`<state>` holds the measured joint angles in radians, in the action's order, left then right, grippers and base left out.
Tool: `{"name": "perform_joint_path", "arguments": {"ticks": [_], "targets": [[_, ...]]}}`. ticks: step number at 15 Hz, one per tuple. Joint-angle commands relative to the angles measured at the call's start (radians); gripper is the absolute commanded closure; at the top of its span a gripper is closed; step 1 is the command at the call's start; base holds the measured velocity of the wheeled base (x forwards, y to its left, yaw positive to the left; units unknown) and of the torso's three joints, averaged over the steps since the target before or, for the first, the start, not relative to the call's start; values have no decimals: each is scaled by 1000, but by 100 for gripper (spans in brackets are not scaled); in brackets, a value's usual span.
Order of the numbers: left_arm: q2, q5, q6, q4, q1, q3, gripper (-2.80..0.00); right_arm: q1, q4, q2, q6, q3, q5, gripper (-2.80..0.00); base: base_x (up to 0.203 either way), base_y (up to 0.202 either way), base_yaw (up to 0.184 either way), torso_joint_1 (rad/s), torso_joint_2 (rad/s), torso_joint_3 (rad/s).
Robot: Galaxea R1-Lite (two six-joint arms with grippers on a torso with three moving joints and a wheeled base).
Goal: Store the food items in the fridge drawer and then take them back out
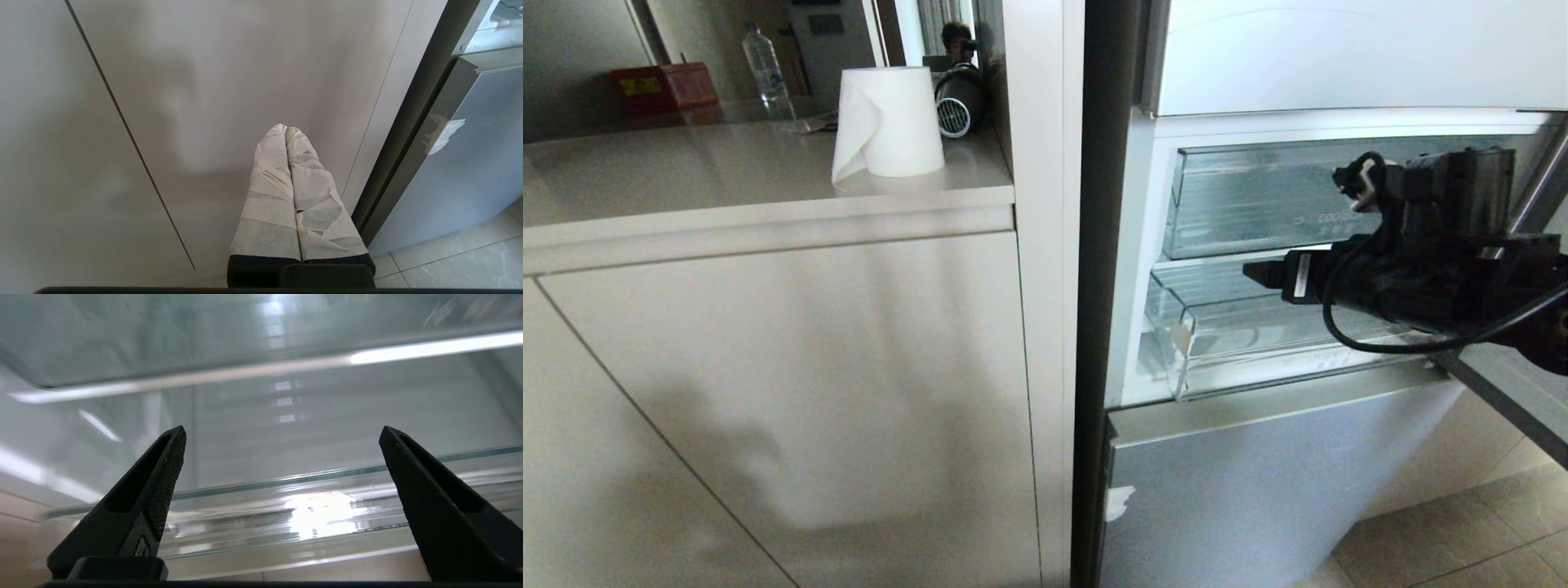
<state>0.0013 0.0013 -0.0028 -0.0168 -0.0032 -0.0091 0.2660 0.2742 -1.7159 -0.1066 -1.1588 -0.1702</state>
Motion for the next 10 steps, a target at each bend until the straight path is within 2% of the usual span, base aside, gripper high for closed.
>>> {"name": "perform_joint_path", "arguments": {"ticks": [1, 6, 10], "targets": [[0, 0, 0, 0, 0, 0, 0, -3, -71, -62, 2, -64, 2, -280, 0, 0, 0, 0, 0, 0], [0, 0, 0, 0, 0, 0, 0, -9, -350, -91, 39, -212, 15, -280, 0, 0, 0, 0, 0, 0], [0, 0, 0, 0, 0, 0, 0, -11, -681, -87, 43, -379, 20, -280, 0, 0, 0, 0, 0, 0]]}}
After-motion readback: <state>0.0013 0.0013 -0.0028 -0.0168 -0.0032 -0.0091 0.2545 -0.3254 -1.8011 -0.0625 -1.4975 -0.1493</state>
